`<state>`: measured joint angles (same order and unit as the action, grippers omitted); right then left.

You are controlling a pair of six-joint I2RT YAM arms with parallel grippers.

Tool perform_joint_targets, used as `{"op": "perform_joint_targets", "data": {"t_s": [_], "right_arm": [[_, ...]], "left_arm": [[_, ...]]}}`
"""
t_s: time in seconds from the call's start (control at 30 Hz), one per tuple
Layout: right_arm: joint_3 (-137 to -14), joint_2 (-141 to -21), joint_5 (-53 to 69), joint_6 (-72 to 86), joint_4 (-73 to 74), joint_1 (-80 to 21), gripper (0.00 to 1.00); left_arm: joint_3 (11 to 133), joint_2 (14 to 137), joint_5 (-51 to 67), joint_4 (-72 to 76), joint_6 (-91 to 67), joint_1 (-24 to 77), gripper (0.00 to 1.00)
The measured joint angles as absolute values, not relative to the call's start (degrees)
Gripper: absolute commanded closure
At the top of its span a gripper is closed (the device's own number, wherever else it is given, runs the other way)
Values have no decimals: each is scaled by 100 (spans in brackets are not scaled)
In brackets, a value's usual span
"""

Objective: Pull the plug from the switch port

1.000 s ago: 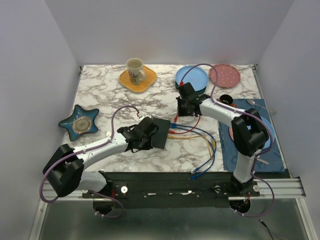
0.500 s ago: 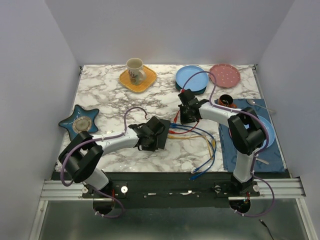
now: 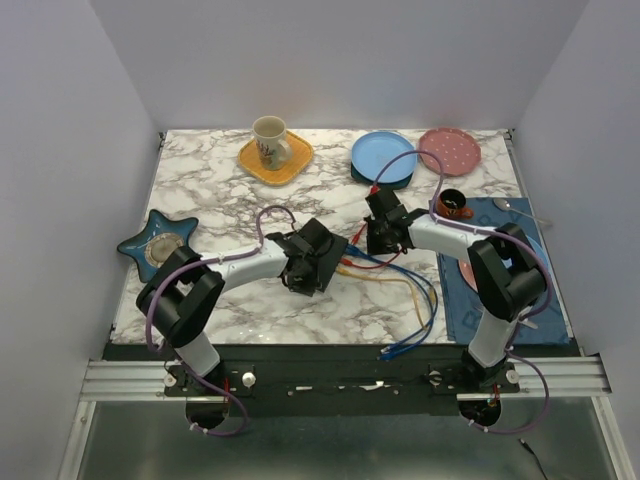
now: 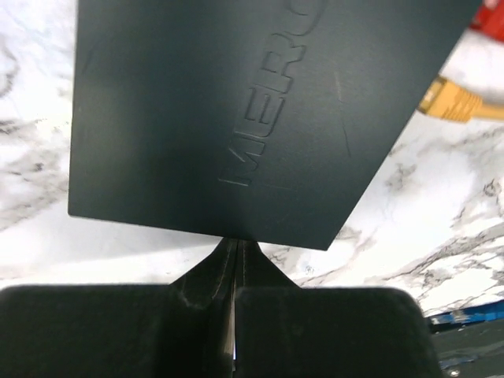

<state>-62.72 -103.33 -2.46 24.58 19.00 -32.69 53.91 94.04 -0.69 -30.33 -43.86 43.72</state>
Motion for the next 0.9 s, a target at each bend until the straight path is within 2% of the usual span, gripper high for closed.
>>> {"op": "perform_joint_targets", "data": {"t_s": [0.47, 0.7, 0.9], "right_arm": [[-6082, -10001, 556, 2759, 1898, -3299, 96], [-6532, -10101, 545, 2834, 1984, -3321, 94], [-7279, -10079, 204, 2657, 2226, -3210, 94]], "left_arm": [[6488, 10191, 185, -3319, -4309, 3105, 92], [7518, 10687, 189, -3454, -4154, 2875, 92], [7432, 10580, 106, -3428, -4119, 2648, 92]]}}
